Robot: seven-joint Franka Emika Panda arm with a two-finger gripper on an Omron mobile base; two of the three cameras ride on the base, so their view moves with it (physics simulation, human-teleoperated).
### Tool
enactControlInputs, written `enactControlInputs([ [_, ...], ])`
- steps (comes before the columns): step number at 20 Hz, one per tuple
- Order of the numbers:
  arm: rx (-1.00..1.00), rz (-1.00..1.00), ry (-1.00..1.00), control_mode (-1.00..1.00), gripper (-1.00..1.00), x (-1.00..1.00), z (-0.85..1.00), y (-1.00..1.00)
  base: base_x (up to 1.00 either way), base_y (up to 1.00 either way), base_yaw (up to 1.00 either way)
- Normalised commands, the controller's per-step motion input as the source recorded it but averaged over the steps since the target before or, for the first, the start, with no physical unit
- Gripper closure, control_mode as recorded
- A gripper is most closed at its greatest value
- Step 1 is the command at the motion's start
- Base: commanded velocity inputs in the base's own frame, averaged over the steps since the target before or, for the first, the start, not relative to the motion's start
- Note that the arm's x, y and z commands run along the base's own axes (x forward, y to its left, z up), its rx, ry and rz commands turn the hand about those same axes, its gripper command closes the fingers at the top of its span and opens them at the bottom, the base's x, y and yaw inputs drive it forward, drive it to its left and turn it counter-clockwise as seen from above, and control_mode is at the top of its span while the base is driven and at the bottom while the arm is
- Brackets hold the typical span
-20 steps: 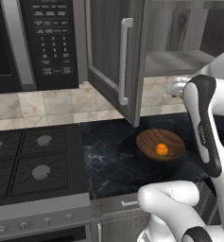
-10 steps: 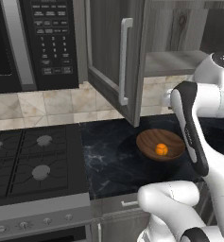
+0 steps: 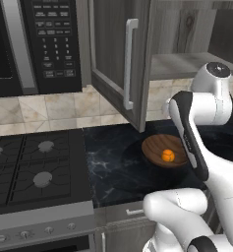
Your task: Open the cabinet. Pick the orange and orange from the cabinet and place them into the bowl. Then close the cabinet.
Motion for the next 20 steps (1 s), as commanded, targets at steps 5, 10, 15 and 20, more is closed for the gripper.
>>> enactControlInputs([
  [5,0.00,0.00,0.01,-1.00,1.00,0.16,-0.42,0.00,0.00,0.00,0.00],
  [10,0.00,0.00,0.02,-1.00,1.00,0.13,-0.43,-0.01,0.00,0.00,0.00],
  [15,0.00,0.00,0.00,-1.00,1.00,0.13,-0.39,-0.04,0.00,0.00,0.00],
  [20,0.00,0.00,0.00,-1.00,1.00,0.20,-0.31,-0.10,0.00,0.00,0.00],
])
